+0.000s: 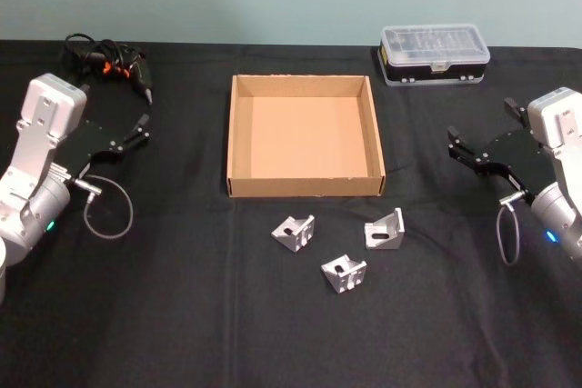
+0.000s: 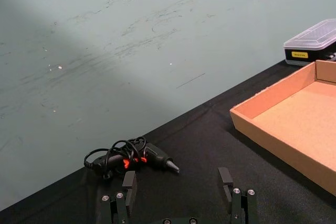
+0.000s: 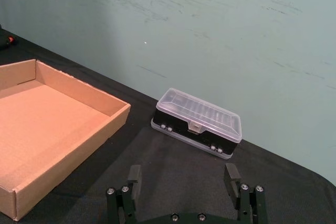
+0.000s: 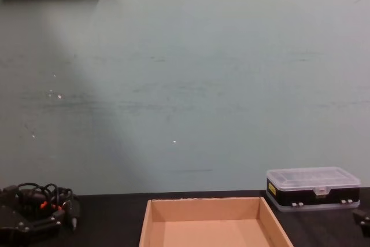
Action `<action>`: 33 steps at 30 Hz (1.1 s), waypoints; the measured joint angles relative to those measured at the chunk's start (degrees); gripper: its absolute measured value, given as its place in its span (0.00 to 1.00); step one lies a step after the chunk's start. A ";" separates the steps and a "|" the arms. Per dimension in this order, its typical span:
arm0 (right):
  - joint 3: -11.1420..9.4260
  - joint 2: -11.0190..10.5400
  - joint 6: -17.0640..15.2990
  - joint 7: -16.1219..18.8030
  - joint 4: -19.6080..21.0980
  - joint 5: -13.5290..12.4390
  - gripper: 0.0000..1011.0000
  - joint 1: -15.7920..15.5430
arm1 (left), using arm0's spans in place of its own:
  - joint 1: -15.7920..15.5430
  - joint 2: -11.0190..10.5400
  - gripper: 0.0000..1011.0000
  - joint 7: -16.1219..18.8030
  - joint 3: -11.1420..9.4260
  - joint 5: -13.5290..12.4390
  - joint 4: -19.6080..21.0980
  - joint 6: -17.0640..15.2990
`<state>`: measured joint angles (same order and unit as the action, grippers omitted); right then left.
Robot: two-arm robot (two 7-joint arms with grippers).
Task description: Use one hand to pick up the angle iron from the table and place it into the box.
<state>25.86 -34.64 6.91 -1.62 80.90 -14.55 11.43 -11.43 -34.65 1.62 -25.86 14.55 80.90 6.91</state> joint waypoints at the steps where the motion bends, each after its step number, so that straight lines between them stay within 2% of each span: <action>1: 0.00 0.00 0.00 0.00 0.00 0.00 0.99 0.00 | 0.00 0.00 1.00 0.00 0.00 0.00 0.00 0.00; 33: 0.00 0.00 0.00 0.00 0.00 0.00 0.99 0.00 | 0.00 0.00 1.00 0.00 0.00 0.00 0.00 0.00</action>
<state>25.86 -34.64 6.91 -1.62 80.90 -14.55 11.43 -11.43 -34.65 1.62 -25.86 14.55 80.90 6.91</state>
